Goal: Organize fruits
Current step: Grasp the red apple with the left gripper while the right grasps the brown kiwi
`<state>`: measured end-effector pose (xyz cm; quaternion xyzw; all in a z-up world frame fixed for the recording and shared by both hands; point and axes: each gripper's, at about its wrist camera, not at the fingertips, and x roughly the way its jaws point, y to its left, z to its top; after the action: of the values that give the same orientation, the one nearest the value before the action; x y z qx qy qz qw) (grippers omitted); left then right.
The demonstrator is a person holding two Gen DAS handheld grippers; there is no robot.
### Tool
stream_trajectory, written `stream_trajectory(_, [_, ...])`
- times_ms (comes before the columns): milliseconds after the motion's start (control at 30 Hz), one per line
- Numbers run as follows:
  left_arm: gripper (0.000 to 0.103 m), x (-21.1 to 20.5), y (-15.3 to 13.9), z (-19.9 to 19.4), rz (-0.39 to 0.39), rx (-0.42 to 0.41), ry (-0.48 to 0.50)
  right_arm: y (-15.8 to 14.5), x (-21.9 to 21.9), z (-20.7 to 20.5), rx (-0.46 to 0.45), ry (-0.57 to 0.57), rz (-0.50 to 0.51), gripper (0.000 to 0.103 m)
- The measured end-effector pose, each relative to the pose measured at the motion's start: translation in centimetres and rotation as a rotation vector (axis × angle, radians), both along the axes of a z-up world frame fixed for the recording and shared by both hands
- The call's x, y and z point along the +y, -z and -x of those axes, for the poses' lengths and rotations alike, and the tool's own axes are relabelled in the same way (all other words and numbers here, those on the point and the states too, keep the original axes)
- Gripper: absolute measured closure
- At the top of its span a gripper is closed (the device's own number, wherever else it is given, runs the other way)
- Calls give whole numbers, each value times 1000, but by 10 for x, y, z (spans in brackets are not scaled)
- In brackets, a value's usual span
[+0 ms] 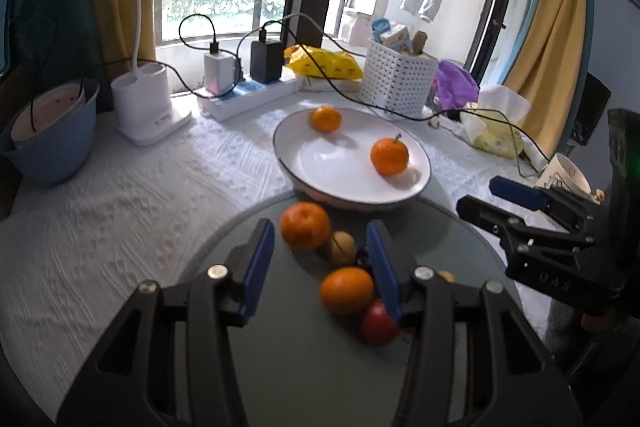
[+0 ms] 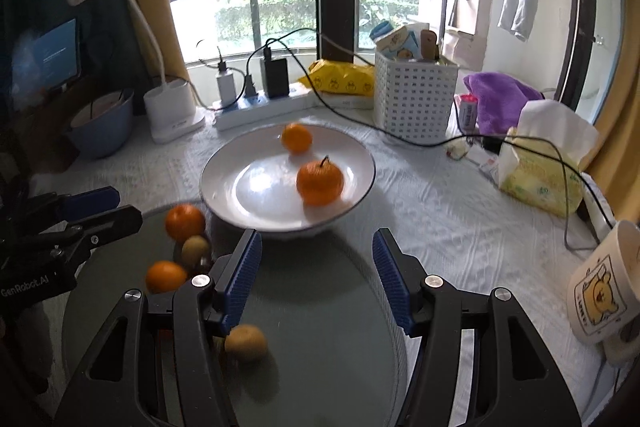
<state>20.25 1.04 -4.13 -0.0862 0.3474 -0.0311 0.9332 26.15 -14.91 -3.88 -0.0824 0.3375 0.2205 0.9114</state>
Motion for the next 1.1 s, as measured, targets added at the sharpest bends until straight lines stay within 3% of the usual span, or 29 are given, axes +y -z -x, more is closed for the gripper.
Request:
stream_trajectory(567, [53, -28, 30, 26, 29, 77, 26, 29, -5, 39, 63, -114, 23, 42])
stream_trajectory(1033, [53, -37, 39, 18, 11, 119, 36, 38, 1, 36, 87, -152, 27, 42])
stream_trajectory(1100, [53, -38, 40, 16, 12, 119, 40, 39, 2, 35, 93, -163, 24, 49])
